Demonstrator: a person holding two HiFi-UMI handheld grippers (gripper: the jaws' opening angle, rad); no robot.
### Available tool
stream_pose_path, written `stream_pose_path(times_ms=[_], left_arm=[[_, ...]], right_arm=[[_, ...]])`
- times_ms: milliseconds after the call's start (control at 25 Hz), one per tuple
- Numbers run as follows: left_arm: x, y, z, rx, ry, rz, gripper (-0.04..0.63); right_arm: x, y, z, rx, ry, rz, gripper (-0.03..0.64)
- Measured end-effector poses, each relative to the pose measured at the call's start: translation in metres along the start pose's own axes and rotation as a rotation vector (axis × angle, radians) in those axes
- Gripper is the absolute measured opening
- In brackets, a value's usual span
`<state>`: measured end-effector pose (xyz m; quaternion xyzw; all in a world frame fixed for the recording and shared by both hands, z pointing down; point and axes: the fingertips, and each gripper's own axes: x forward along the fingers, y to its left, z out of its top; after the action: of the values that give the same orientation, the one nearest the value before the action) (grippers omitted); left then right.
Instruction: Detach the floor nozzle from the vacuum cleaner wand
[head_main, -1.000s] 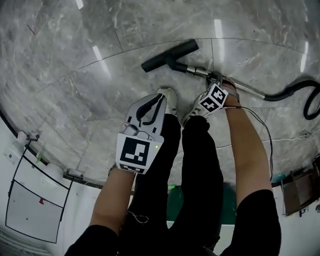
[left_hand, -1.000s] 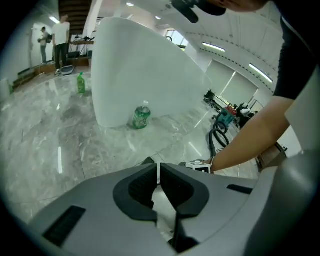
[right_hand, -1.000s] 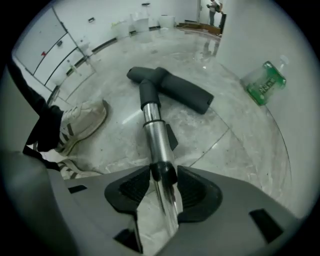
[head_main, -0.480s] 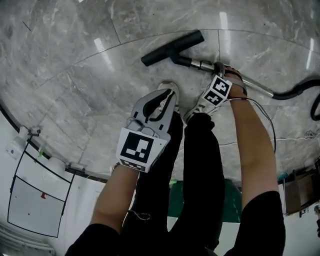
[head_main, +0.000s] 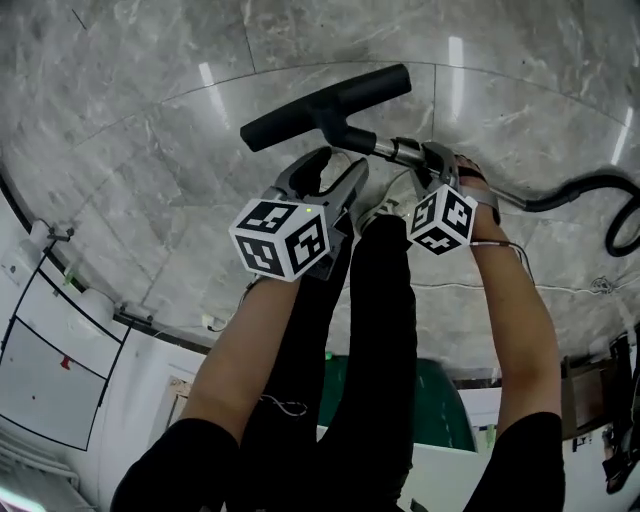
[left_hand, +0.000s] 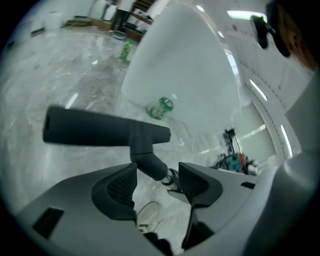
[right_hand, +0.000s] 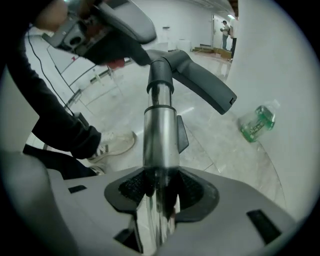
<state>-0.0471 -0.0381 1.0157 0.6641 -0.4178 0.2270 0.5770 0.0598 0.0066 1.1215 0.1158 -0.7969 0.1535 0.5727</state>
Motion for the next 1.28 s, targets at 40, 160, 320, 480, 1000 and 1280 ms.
stream_pose_path(times_ms=[40,160,320,480,1000,1280], left_arm=[[-0.003,-0.003,0.007,-0.082,-0.040,0.004,0.242],[-0.012,-0.026,0.017,-0.218,-0.123,-0.030,0.261],[-0.020,-0.054,0.038,-0.228,-0.207,-0.101,0.261],[-0.023,-0.069,0.058,-0.234,-0.236,-0.204,0.259],[-0.057,-0.108,0.060,0.066,-0.223,-0.328,0.123],[-0.105,-0.135,0.076,0.167,-0.280,-0.457,0.121]], right_arm=[[-0.017,0.001,0.006,0.013,-0.022,0.002,0.163],[-0.061,0.003,0.017,0.052,-0.063,0.001,0.163],[-0.094,0.009,0.022,0.050,-0.076,-0.017,0.163],[-0.111,0.024,0.028,0.040,-0.075,-0.027,0.164],[-0.095,0.035,0.079,0.060,-0.278,0.015,0.161],[-0.137,0.040,0.104,0.031,-0.263,-0.081,0.101]])
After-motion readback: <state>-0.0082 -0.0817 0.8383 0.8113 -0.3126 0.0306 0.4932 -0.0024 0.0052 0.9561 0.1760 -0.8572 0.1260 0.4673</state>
